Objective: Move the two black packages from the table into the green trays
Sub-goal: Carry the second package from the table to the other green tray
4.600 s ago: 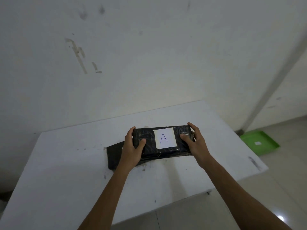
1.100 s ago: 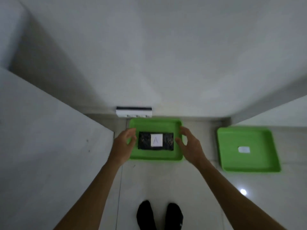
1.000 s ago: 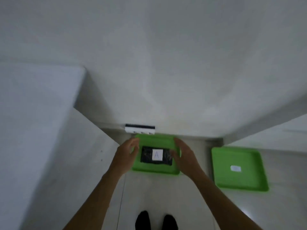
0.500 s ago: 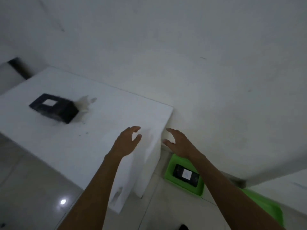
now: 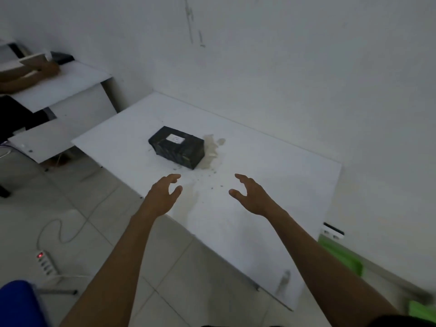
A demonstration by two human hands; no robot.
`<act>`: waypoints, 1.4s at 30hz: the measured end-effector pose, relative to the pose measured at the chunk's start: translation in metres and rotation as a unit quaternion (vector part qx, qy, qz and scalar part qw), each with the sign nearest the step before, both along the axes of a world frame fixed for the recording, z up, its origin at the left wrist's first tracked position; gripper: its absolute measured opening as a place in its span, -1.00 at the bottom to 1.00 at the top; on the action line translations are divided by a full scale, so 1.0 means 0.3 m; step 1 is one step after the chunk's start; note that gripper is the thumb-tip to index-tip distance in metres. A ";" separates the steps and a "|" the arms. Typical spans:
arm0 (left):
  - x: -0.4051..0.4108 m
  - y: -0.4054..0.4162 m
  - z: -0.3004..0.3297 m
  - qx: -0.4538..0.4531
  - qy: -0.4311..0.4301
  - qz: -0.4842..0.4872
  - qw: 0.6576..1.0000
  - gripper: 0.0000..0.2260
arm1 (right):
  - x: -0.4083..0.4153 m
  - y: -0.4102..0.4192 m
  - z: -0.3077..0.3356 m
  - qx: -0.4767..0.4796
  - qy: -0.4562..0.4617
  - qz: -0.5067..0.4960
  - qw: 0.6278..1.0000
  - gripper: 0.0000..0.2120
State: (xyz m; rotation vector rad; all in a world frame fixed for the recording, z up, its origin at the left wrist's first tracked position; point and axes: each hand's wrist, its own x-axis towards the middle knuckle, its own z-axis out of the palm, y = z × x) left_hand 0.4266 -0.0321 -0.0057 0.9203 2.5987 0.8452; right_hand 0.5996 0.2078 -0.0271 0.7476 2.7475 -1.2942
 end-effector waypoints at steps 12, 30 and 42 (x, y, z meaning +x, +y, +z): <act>-0.657 -0.067 -0.080 0.042 -0.016 -0.050 0.998 -0.62 | -0.607 -0.104 -0.078 -0.036 0.013 -0.069 0.997 -0.29; -1.355 0.278 -0.308 0.073 -0.220 -0.113 0.966 -0.23 | -1.132 -0.081 -0.282 -0.168 0.091 -0.344 0.919 -0.08; -1.442 0.336 -0.426 0.124 -0.360 -0.173 0.908 -0.26 | -1.174 -0.069 -0.346 -0.198 0.130 -0.407 0.882 -0.49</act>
